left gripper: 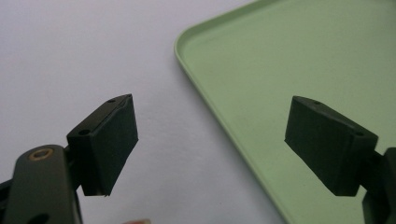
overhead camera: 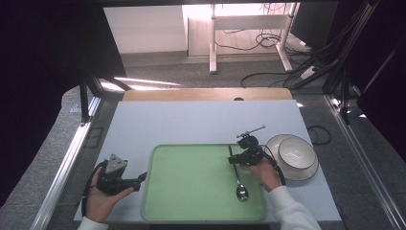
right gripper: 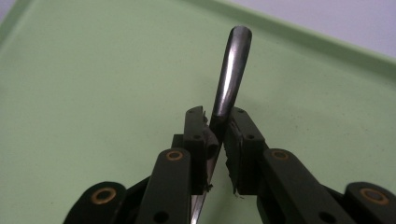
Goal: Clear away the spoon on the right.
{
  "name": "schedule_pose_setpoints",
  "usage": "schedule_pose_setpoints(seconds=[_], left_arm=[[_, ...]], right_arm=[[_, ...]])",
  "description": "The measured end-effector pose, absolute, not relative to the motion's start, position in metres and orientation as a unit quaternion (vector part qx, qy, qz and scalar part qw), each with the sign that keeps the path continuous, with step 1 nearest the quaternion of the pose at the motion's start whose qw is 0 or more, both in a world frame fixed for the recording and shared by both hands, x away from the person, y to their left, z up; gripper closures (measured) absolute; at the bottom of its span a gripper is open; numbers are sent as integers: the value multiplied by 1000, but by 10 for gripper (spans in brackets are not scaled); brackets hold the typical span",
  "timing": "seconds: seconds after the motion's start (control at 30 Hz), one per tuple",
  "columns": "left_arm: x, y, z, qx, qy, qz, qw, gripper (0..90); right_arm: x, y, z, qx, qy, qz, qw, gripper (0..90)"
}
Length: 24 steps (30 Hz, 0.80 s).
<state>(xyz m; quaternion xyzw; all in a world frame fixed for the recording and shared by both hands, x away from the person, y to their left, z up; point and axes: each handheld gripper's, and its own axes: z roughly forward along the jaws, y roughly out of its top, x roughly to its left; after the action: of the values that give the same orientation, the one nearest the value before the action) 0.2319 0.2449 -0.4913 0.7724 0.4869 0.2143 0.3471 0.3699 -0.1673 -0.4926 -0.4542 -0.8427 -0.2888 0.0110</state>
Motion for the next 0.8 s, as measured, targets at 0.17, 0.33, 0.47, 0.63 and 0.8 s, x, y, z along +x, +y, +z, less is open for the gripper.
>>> schedule_pose_setpoints(seconds=[0.17, 0.33, 0.47, 0.63, 0.8], left_arm=[[232, 245, -491, 772, 487, 215, 348, 165], [232, 246, -491, 772, 487, 216, 347, 165], [232, 245, -491, 772, 487, 216, 346, 165], [232, 244, -492, 775, 484, 222, 339, 165], [232, 244, -491, 776, 483, 224, 339, 165]], right_arm=[[369, -165, -494, -453, -847, -278, 3, 742], [369, -164, -495, -452, -850, -271, -4, 680], [370, -165, -494, -453, -851, -267, -17, 559], [369, -161, -497, -442, -867, -229, -32, 433], [370, -160, -494, -443, -866, -223, -58, 365]])
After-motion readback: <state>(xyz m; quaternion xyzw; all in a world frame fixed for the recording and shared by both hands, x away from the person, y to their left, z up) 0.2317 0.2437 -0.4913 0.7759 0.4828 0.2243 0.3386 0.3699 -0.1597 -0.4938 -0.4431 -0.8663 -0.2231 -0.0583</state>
